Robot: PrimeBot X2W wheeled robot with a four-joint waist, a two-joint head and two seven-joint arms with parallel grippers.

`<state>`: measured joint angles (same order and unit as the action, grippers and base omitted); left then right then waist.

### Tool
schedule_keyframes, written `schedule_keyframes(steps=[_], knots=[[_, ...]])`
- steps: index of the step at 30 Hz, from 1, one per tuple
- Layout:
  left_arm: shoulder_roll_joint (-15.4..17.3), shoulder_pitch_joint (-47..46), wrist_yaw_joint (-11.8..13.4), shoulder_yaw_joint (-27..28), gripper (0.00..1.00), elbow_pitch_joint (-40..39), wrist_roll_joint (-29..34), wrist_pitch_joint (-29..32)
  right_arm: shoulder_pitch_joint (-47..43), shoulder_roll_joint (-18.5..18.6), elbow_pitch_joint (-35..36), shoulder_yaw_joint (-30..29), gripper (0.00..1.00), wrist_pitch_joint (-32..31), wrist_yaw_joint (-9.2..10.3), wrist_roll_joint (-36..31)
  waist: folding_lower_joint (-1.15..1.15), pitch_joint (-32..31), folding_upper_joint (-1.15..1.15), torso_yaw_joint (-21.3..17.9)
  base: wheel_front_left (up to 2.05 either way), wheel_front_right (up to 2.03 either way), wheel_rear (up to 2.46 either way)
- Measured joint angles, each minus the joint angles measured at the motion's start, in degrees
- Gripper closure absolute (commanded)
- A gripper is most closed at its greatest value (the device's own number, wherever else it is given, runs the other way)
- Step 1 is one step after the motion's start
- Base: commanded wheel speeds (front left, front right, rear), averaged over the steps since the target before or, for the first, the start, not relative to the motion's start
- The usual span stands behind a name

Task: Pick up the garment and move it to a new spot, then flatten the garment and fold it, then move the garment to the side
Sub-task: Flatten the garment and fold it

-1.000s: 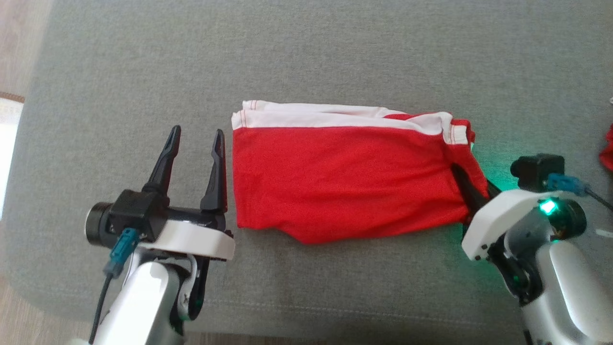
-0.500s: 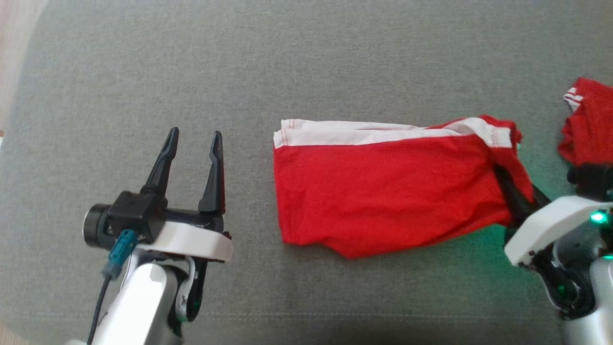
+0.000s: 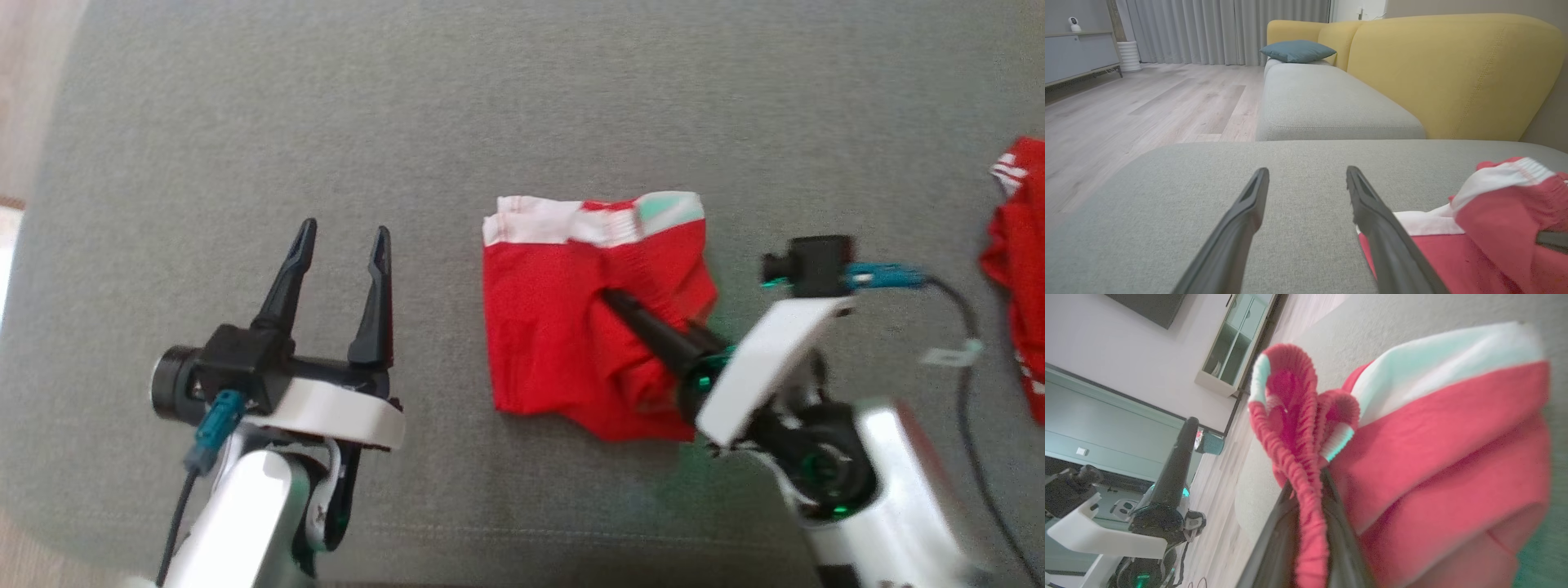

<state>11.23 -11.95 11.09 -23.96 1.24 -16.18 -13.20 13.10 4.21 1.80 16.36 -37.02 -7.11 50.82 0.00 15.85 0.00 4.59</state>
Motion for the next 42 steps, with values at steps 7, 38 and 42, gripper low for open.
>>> schedule_keyframes(steps=[7,38,42], knots=[[-0.7,-0.3,-0.3,-1.2,0.0,0.9,0.0,-0.1,4.4,-0.2,-11.3,4.5,1.0,8.7,0.0,-3.1,0.0,1.2,0.0,2.7,0.0,0.0,0.0],[1.5,3.9,2.1,1.3,0.0,1.7,-1.6,0.1,-8.6,5.0,0.7,-14.9,0.0,40.2,0.0,-37.3,0.0,-4.3,0.0,-2.3,0.0,0.0,0.0],[2.3,6.1,2.6,2.0,0.0,1.7,-2.4,0.1,-12.1,3.1,3.8,-15.7,0.0,38.5,0.0,-37.9,0.0,-6.6,0.0,-3.0,0.0,0.0,0.0]])
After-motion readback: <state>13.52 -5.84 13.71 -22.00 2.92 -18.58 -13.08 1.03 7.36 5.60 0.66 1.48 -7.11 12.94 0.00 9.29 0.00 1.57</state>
